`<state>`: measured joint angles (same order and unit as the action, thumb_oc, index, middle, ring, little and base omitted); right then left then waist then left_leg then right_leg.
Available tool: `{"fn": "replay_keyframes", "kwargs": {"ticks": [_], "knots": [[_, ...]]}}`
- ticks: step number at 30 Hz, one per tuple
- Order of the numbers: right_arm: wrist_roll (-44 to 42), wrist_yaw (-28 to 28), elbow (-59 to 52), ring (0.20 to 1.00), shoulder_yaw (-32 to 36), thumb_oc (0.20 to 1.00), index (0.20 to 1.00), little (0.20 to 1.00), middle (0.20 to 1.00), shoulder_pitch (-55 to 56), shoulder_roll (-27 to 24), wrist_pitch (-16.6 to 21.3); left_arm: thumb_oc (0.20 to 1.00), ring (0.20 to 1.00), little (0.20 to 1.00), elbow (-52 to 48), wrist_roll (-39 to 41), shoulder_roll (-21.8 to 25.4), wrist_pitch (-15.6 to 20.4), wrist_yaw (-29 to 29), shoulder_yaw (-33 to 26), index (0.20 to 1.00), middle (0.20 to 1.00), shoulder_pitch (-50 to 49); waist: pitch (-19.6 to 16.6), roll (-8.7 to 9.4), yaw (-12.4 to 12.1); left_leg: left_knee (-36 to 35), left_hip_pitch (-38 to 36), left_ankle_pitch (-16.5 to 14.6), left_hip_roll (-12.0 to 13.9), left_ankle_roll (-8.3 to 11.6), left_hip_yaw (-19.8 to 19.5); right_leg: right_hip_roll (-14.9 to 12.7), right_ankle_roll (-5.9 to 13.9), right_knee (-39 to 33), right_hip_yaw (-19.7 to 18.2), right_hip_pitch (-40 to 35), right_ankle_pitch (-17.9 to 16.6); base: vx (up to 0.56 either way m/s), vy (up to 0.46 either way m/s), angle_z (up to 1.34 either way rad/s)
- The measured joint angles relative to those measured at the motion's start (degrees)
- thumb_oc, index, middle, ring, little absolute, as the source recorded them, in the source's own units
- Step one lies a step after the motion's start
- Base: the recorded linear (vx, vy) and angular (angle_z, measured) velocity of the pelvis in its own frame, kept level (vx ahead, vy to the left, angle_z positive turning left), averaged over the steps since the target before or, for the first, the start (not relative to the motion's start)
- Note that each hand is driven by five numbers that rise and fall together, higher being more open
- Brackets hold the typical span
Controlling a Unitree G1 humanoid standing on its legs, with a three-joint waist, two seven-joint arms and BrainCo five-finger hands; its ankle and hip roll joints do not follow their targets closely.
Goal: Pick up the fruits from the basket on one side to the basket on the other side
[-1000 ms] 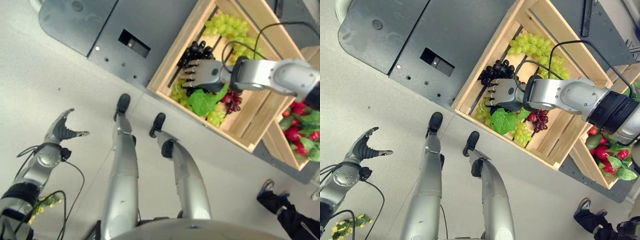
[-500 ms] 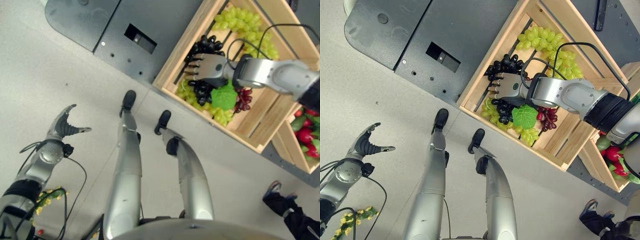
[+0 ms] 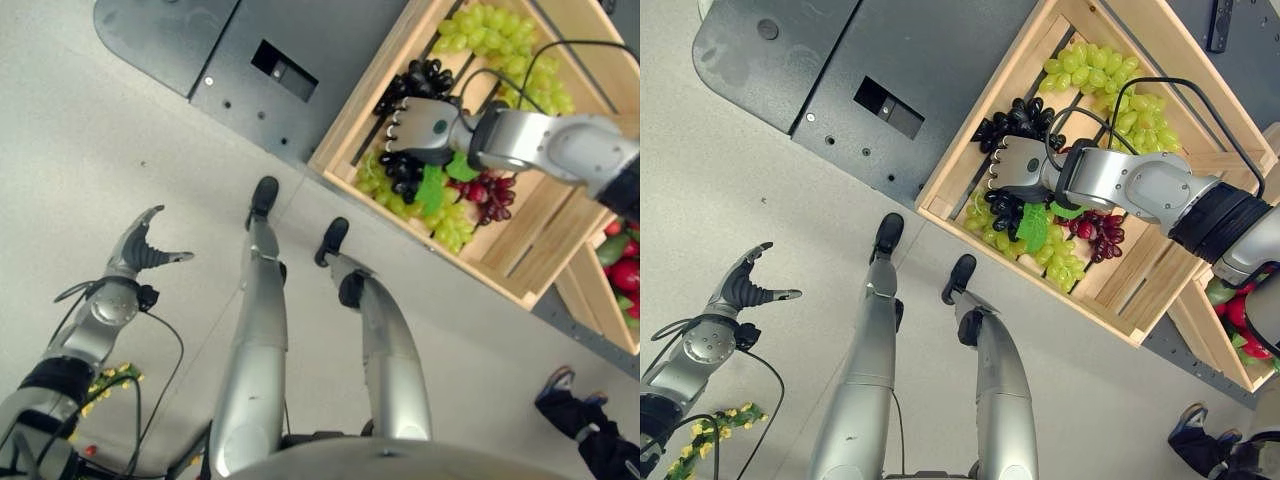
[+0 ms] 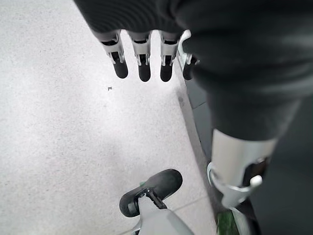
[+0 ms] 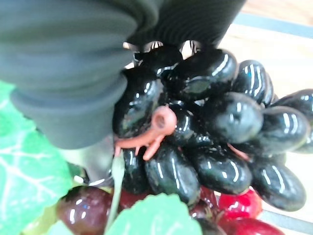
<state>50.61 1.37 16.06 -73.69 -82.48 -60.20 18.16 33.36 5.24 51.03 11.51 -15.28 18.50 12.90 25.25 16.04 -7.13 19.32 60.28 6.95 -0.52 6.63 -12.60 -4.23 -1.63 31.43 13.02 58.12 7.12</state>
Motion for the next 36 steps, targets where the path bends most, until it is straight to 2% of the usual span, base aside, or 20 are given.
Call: {"fn": "replay_keyframes", "kwargs": {"ticks": [15, 21, 24, 28, 36], "knots": [[-1.1, 0.0, 0.2, 0.200, -0.1, 0.200, 0.200, 0.200, 0.200, 0.2, 0.0, -0.7, 1.000, 1.000, 1.000, 1.3, 0.0, -1.3, 0.1, 0.0, -0.1, 1.000, 1.000, 0.2, 0.3, -0.38, -0.2, -0.2, -0.4, 0.3, 0.0, 0.28, 0.0, -0.1, -0.25, 0.8, 0.1, 0.0, 0.4, 0.00, -0.002, 0.00], [-12.1, -1.3, -2.3, 0.200, -1.0, 0.200, 0.200, 0.200, 0.200, -1.3, -3.2, -0.7, 1.000, 1.000, 1.000, 0.3, 0.0, -2.4, 0.3, 0.5, -0.9, 1.000, 1.000, -0.4, 1.5, -2.09, -0.3, 0.2, -1.0, 0.1, -0.7, 0.23, 0.0, -0.6, -0.38, 1.8, 0.2, -0.7, 0.6, -0.02, 0.013, 0.03], [-17.3, -1.9, -4.2, 0.200, -3.9, 0.200, 0.200, 0.200, 0.200, -4.1, -5.7, -0.1, 1.000, 1.000, 1.000, -0.8, 0.0, -2.0, 0.6, 1.3, -1.8, 1.000, 1.000, -0.8, 2.3, -3.18, -0.5, 1.2, -1.8, 0.0, -0.5, -0.11, 0.1, -0.6, -0.54, 1.8, 0.7, -2.2, 0.7, -0.03, 0.017, 0.02], [-23.8, -2.0, -5.9, 0.200, -4.6, 0.200, 0.200, 0.200, 0.200, -5.2, -7.2, 0.6, 1.000, 1.000, 1.000, -0.8, 0.0, -0.5, 0.8, 2.1, -2.0, 1.000, 1.000, -1.0, 2.5, -3.50, -0.2, 1.3, -4.6, -0.3, -0.4, -0.33, 0.3, -0.7, -0.46, 1.1, 0.6, -5.2, 0.6, 0.00, 0.000, 0.00], [-37.7, -0.4, -6.0, 0.200, -4.4, 0.200, 0.200, 0.200, 0.200, -5.1, -10.4, 2.1, 1.000, 1.000, 1.000, -1.7, 0.1, -1.9, 1.9, 3.1, -4.8, 1.000, 1.000, -5.7, 3.2, -4.45, 1.5, 0.8, -9.5, -0.3, -0.6, -0.75, 1.3, -1.0, 0.52, 0.6, -0.2, -9.8, 0.4, -0.01, -0.007, -0.03]]}}
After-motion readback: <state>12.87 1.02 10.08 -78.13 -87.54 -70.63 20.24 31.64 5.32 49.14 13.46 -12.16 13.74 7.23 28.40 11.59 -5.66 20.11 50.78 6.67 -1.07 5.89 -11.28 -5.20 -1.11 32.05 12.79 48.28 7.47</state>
